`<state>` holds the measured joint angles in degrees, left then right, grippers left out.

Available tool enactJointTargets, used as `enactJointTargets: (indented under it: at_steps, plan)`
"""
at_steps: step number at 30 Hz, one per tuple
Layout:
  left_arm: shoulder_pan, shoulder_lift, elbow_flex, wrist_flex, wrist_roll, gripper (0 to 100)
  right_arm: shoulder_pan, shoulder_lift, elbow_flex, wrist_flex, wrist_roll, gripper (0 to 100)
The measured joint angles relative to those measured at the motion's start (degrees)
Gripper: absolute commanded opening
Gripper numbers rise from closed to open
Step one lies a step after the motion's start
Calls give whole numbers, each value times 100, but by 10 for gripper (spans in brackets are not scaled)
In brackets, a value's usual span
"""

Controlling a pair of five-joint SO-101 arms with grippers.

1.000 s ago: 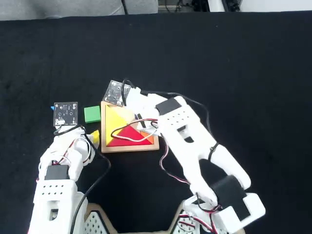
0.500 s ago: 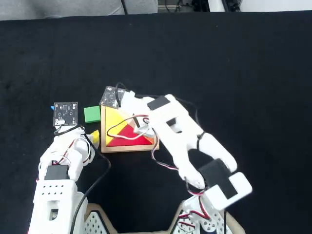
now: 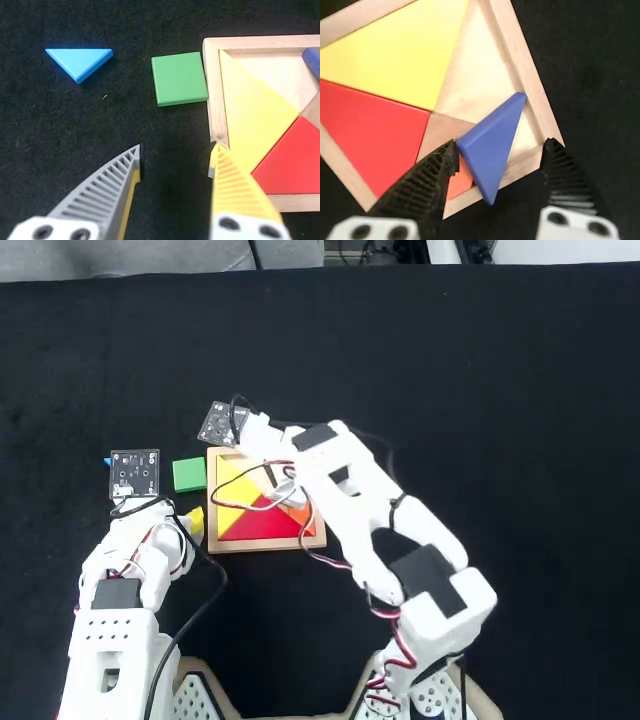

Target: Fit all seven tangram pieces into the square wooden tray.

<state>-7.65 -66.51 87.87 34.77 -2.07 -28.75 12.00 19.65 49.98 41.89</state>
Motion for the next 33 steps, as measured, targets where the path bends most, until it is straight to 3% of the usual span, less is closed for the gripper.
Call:
enactJointTargets:
  at_steps: [24, 33]
  plan:
    - [0, 0, 0, 0, 0, 223, 35, 97, -378, -9, 0, 268]
    - [0, 0, 0, 0, 0, 223, 369, 97, -536, -9, 0, 268]
